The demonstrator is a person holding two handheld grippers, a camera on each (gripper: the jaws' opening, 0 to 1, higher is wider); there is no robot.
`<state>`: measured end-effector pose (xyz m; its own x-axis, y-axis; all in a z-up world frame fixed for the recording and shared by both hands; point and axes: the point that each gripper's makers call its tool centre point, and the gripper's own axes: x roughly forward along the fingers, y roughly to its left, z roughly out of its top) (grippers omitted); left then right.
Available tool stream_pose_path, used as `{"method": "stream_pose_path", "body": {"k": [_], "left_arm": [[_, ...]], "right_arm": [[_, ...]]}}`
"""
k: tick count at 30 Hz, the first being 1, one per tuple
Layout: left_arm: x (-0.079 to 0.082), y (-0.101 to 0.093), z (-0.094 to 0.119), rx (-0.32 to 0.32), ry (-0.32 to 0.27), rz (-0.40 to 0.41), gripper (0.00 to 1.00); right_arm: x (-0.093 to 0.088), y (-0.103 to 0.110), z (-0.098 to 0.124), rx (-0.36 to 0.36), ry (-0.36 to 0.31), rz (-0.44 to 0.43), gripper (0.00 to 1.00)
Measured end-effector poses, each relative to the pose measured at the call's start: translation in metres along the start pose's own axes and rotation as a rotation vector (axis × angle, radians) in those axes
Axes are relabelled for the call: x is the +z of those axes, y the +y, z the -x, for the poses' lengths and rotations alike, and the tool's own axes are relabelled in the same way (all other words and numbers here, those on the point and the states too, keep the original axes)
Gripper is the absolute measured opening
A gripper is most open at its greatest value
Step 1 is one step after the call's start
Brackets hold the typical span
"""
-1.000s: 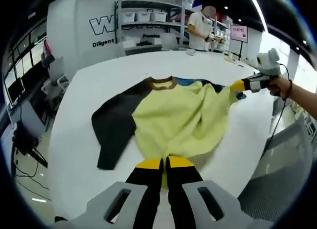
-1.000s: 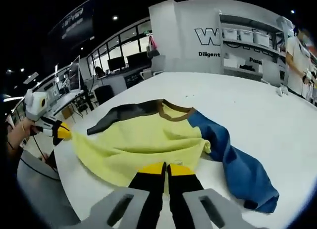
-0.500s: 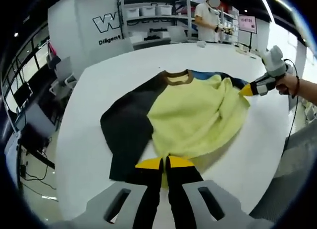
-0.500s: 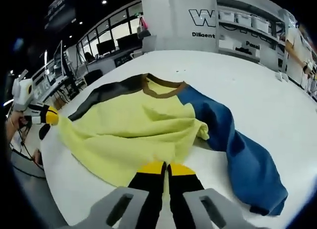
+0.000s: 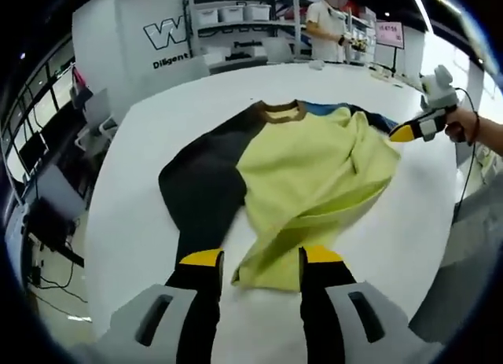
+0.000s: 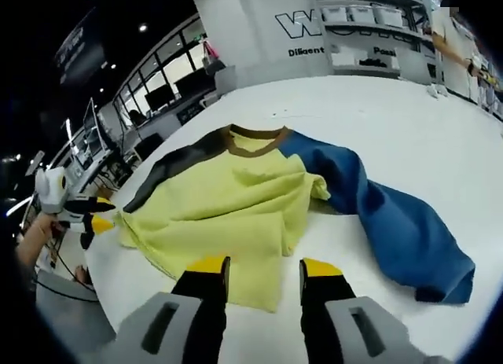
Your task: Fold the garment on the visible template until the final outline fits inside the template.
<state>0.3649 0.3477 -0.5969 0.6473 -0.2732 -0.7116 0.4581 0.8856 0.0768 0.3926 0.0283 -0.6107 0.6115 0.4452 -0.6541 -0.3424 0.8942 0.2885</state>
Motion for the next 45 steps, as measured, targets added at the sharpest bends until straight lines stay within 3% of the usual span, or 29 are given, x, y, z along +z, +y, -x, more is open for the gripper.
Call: {"method": "stream_pose_path", "body": {"k": [10, 19, 21, 28, 34, 39, 45], "left_arm": [[-0.016, 0.013, -0.011, 0.004, 0.032, 0.013, 0.32], [-0.024, 0.016, -0.019, -0.007, 0.064, 0.061, 0.08], [-0.025, 0.016, -0.020, -0.008, 0.063, 0.068, 0.08], [-0.024, 0.013, -0.015, -0.015, 0.059, 0.079, 0.07], [-0.019, 0.007, -0.002, -0.032, 0.035, 0.048, 0.07], [-0.017, -0.003, 0.009, -0.076, 0.012, 0.037, 0.07], [-0.014, -0.024, 0.026, -0.140, 0.009, -0.040, 0.07]], "right_arm": [[-0.024, -0.001, -0.007, -0.002, 0.033, 0.015, 0.29], [-0.032, -0.002, -0.008, -0.028, 0.066, 0.077, 0.07], [-0.033, -0.002, -0.009, -0.032, 0.065, 0.090, 0.00], [-0.032, 0.000, -0.004, -0.032, 0.078, 0.115, 0.00], [-0.028, 0.011, 0.015, 0.013, 0.088, 0.150, 0.00], [-0.029, 0.018, 0.031, 0.034, 0.106, 0.196, 0.00], [-0.038, 0.024, 0.055, 0.038, 0.164, 0.263, 0.00]]}}
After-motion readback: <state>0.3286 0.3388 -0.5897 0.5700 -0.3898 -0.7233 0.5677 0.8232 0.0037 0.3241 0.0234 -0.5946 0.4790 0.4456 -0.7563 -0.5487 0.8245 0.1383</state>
